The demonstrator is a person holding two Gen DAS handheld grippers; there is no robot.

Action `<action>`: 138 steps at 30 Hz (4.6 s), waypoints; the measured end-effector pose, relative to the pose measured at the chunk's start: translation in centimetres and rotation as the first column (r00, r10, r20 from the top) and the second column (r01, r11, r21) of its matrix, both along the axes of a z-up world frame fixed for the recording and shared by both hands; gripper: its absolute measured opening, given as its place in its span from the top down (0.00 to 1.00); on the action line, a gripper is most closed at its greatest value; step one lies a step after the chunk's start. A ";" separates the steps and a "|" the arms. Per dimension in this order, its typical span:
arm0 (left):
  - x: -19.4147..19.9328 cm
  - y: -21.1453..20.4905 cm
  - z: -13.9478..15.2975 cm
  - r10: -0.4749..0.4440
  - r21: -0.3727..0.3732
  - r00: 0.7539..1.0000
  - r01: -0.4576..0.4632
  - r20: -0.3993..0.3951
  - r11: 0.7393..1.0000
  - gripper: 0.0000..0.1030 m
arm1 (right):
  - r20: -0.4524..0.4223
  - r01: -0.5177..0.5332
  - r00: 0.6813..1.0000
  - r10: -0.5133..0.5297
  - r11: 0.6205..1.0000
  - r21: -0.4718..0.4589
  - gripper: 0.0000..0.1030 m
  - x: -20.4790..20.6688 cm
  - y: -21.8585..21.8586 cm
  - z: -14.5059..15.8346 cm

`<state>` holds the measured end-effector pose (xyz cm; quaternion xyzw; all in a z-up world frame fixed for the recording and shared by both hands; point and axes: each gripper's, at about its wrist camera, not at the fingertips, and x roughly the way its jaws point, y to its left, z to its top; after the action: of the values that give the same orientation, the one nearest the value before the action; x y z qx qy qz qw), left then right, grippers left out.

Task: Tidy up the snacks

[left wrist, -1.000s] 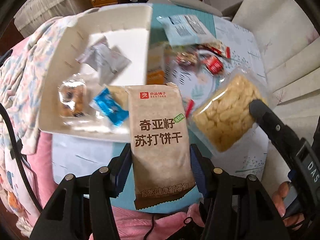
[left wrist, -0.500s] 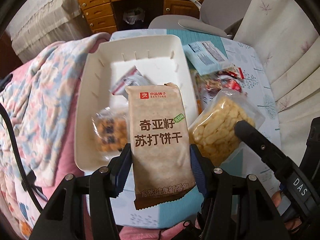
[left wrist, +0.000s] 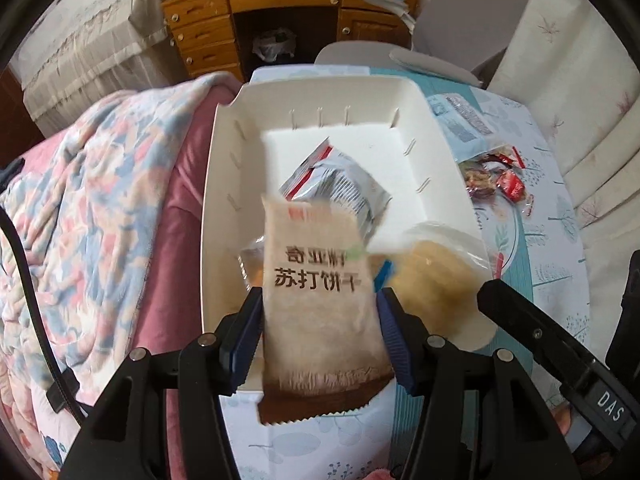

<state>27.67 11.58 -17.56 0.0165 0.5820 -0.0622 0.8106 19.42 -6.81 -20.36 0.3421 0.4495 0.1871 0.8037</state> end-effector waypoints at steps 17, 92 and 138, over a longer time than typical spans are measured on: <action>-1.8 -3.7 1.1 -0.140 -0.045 0.990 0.139 -0.017 0.989 0.27 | -0.013 -0.006 1.000 0.003 0.979 -0.203 0.46 -4.0 -1.5 1.6; 14.6 -31.8 -14.6 -0.484 0.250 0.796 0.584 -0.364 0.772 0.25 | 0.094 -0.518 0.667 0.740 0.550 -0.656 0.39 3.1 -5.8 -9.6; 9.4 -26.8 -4.7 -0.359 0.130 0.905 0.394 -0.229 0.910 0.61 | -0.003 -0.532 0.762 0.648 0.623 -0.573 1.00 1.7 -12.3 -6.4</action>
<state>37.11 -15.21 -22.31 0.1930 0.6496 -0.1686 0.7158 21.09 -19.14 -26.78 -0.0882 0.4855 0.3405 0.8003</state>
